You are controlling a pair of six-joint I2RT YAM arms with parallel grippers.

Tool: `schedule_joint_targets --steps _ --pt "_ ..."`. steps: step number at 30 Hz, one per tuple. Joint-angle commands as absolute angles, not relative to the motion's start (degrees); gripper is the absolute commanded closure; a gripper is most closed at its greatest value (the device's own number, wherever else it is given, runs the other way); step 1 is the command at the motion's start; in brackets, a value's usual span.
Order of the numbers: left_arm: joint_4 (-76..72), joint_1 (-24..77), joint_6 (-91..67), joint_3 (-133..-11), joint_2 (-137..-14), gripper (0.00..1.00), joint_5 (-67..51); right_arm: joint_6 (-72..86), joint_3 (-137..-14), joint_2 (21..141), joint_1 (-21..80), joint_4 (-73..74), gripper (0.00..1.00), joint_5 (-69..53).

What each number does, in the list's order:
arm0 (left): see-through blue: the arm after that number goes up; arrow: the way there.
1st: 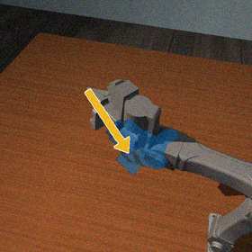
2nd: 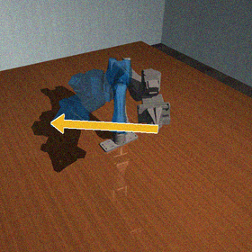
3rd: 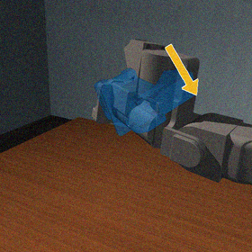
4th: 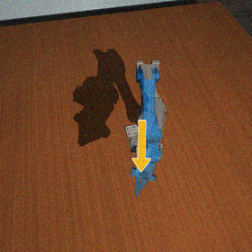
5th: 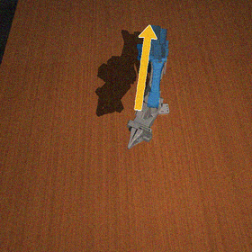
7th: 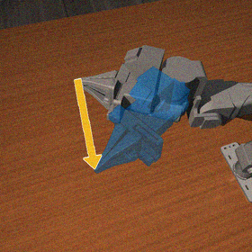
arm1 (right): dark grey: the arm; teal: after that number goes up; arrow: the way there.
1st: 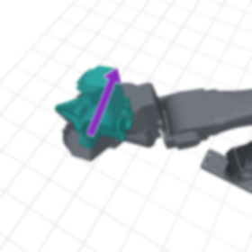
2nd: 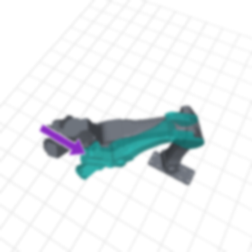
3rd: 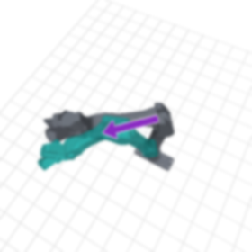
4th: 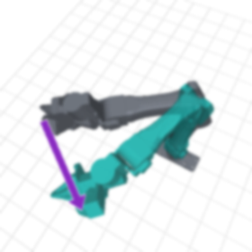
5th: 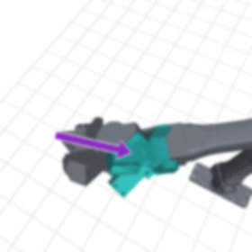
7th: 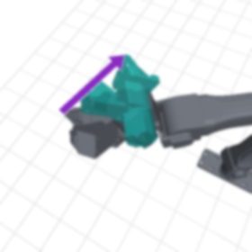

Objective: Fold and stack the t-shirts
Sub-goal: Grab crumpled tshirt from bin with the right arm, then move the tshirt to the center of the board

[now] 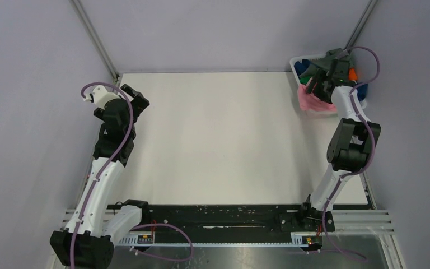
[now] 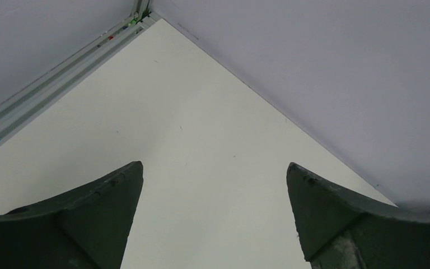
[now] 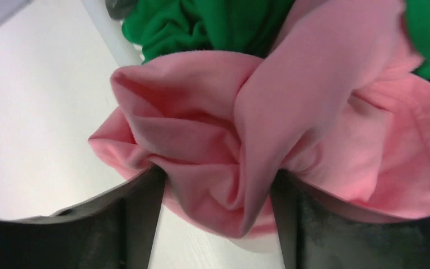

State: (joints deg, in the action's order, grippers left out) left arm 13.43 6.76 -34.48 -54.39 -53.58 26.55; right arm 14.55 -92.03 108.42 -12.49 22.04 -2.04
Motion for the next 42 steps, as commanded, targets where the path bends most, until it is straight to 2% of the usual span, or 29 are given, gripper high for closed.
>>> schedule_joint_targets --steps 1,3,7,12,20,27,30,33,36,38,42 --pt "12.0 6.5 -33.7 -57.5 -53.7 0.01 26.6 14.3 -96.2 110.4 -10.7 24.5 0.40 3.6" --pt "13.1 6.5 -33.7 -57.9 -53.6 0.01 26.6 14.9 -96.9 110.1 -10.7 25.5 0.72 5.5" --pt "13.9 6.5 -33.9 -57.7 -52.7 0.01 26.7 14.2 -97.1 105.1 -10.7 25.4 1.00 7.7" --pt "12.5 6.5 -34.0 -56.9 -50.9 0.01 24.8 12.3 -101.3 95.8 -10.7 25.3 1.00 5.5" --pt "11.9 6.5 -34.2 -56.0 -49.7 0.01 20.2 13.9 -118.8 86.9 -9.3 26.6 1.00 -12.2" --pt "13.2 6.5 -34.8 -54.8 -47.3 0.01 18.3 17.3 -144.7 95.2 0.3 35.4 1.00 -33.9" --pt "14.9 6.5 -35.5 -54.5 -46.2 0.01 18.2 23.4 -148.9 98.6 6.5 33.7 1.00 -45.8" --pt "17.9 6.5 -36.5 -54.5 -45.3 0.01 19.1 24.0 -147.7 100.2 12.9 33.9 1.00 -53.9" --pt "21.0 6.5 -37.7 -54.3 -44.5 0.01 19.9 18.9 -142.7 99.6 16.8 41.2 1.00 -56.7" --pt "22.4 6.5 -38.4 -53.9 -44.2 0.01 20.0 15.3 -131.1 96.4 17.1 43.1 0.99 -51.8" --pt "23.7 6.5 -38.9 -53.1 -44.9 0.01 17.8 10.8 -102.2 87.0 16.9 40.6 0.90 -33.6"
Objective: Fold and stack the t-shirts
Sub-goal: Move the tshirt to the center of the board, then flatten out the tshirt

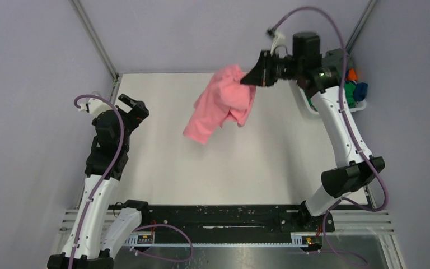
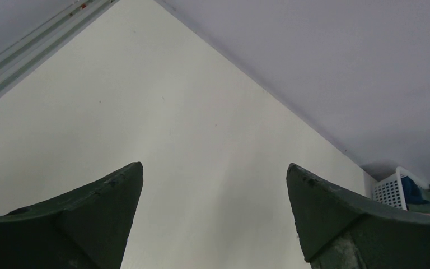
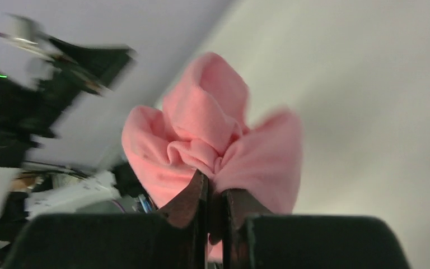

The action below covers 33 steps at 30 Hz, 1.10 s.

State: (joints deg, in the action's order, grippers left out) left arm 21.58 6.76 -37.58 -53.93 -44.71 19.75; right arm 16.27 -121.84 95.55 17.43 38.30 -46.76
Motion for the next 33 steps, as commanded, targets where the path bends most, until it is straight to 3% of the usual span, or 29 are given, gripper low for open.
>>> schedule_joint_targets --steps 1,3,4,6,8,12,17,23,33 --pt "24.2 6.5 -39.1 -53.1 -45.5 0.01 17.0 10.6 -95.1 84.2 16.6 39.3 0.86 -29.7" --pt "24.6 6.5 -38.7 -53.3 -47.3 0.01 14.7 11.2 -82.1 81.3 15.7 36.8 0.68 -20.6" --pt "25.2 6.5 -38.3 -53.9 -48.7 0.01 13.2 12.5 -77.6 80.7 15.2 36.5 0.48 -14.7" --pt "26.5 6.5 -37.4 -55.5 -52.3 0.01 9.1 15.9 -73.5 79.8 14.2 38.1 0.22 -3.7" --pt "27.8 6.6 -36.6 -56.9 -56.5 0.01 3.1 15.9 -71.6 78.4 14.2 39.1 0.02 2.4" --pt "28.1 9.0 -36.5 -54.9 -63.4 0.01 -8.1 17.3 -65.2 75.1 14.7 38.1 0.01 3.1" --pt "32.2 22.1 -36.4 -51.2 -67.4 0.02 -6.8 19.2 -57.5 72.3 14.8 35.8 0.01 8.9" --pt "35.2 34.4 -40.2 -47.6 -75.1 0.15 -6.6 24.2 -58.7 72.6 14.4 33.5 0.01 19.4" --pt "32.2 41.7 -46.0 -45.5 -83.2 0.29 -3.7 21.7 -68.5 84.3 12.9 25.1 0.01 8.4"
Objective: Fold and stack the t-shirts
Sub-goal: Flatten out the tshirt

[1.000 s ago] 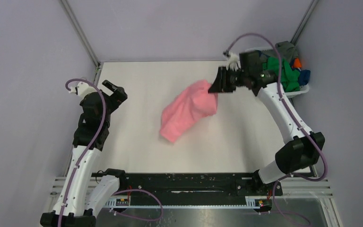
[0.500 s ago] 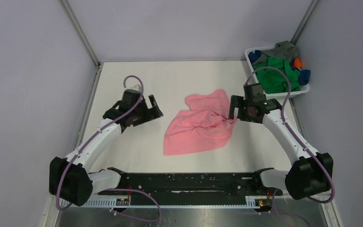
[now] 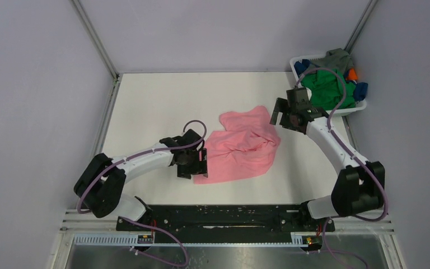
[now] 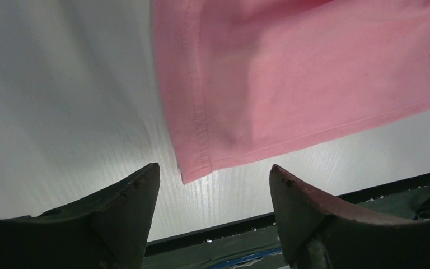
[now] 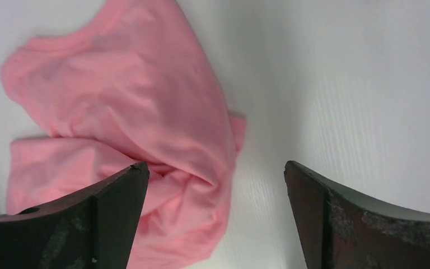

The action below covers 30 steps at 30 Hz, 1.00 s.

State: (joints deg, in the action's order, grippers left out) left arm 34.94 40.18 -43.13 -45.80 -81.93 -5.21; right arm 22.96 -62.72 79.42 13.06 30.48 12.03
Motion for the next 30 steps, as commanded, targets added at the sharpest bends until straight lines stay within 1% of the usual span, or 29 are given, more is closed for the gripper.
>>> schedule_joint_targets --steps 1,4,6,10,11,12,13,14,18,21,24,26,28,30 --pt "31.6 42.2 -46.3 -45.7 -84.2 0.30 -3.6 20.5 -70.1 86.3 12.9 24.1 0.01 7.6" --pt "30.0 43.0 -46.6 -46.9 -88.3 0.35 -2.6 18.7 -74.8 93.3 12.9 22.7 0.01 3.6" --pt "30.0 43.0 -46.4 -48.3 -91.2 0.40 -1.4 18.3 -78.6 98.6 12.9 22.7 0.01 1.1" --pt "31.5 42.9 -46.3 -51.0 -94.8 0.57 3.8 18.0 -87.8 108.9 12.9 25.9 0.00 1.2" --pt "32.1 43.0 -46.3 -51.8 -95.5 0.63 4.6 18.3 -90.6 112.4 13.0 27.8 0.01 1.4" --pt "32.4 42.9 -46.0 -52.4 -96.2 0.75 5.5 18.9 -94.2 114.9 13.0 30.3 0.01 2.1" --pt "32.5 42.8 -45.9 -53.1 -96.7 0.91 6.3 19.2 -97.6 117.7 13.1 32.5 0.00 2.8" --pt "32.8 42.6 -45.7 -53.7 -96.9 1.00 7.2 19.3 -100.5 120.3 13.2 34.0 0.00 3.8" --pt "34.1 41.0 -46.4 -53.6 -93.9 1.00 10.0 22.4 -111.7 128.8 13.3 42.9 0.00 7.7" --pt "34.1 39.0 -47.2 -50.7 -90.5 1.00 10.0 22.8 -115.0 132.9 14.1 46.5 0.01 7.9" --pt "34.2 37.3 -47.4 -48.3 -88.3 1.00 9.3 21.9 -115.5 134.6 15.9 47.8 0.00 8.0" --pt "34.3 37.1 -47.2 -47.8 -87.5 1.00 8.9 21.4 -114.9 135.2 17.0 48.2 0.06 6.3" --pt "35.0 37.1 -47.5 -47.7 -86.9 1.00 8.7 20.7 -113.7 135.3 18.0 48.6 0.17 5.5" --pt "35.2 37.1 -47.9 -47.6 -85.9 1.00 9.0 20.4 -112.1 134.6 18.8 48.6 0.21 5.7"
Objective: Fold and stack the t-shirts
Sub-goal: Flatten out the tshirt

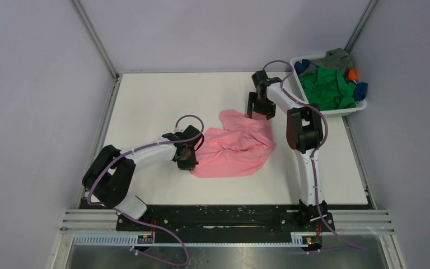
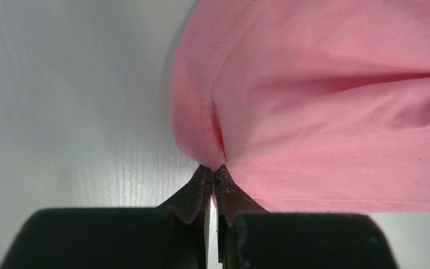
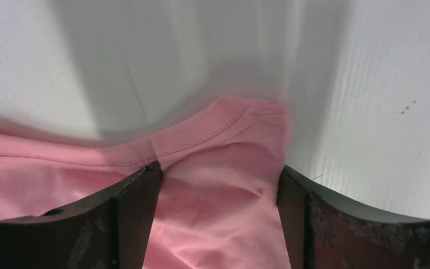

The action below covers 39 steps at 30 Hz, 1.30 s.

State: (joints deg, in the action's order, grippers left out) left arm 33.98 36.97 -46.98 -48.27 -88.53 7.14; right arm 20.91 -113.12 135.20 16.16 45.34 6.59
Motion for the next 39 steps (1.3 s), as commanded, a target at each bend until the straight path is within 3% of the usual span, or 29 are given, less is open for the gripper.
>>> schedule_joint_targets --steps 1,2,5,7,20,26,34,39 --pt "35.2 37.0 -47.9 -47.6 -85.2 1.00 9.2 20.5 -111.0 134.0 19.0 48.3 0.24 5.8" --pt "35.2 37.0 -47.9 -47.7 -84.5 1.00 9.6 20.5 -109.7 133.4 19.1 47.6 0.34 5.4" --pt "35.6 36.6 -47.5 -48.6 -81.2 1.00 11.0 20.5 -105.8 129.9 19.0 45.0 0.81 6.5" --pt "36.0 36.3 -47.4 -49.7 -77.9 1.00 12.7 20.0 -104.2 126.4 19.0 43.4 1.00 9.2" --pt "32.0 33.5 -38.9 -61.3 -48.0 1.00 35.9 12.4 -97.0 88.6 14.8 32.3 1.00 23.1" --pt "24.0 33.3 -31.5 -66.0 -37.6 1.00 37.7 8.7 -97.8 73.1 14.4 31.8 1.00 22.7" --pt "13.1 33.4 -23.9 -70.9 -33.9 1.00 28.9 7.7 -101.5 60.5 14.4 34.8 1.00 12.1" --pt "15.6 33.4 -24.5 -70.9 -37.3 1.00 35.1 9.1 -100.5 59.7 14.5 46.1 1.00 14.7"
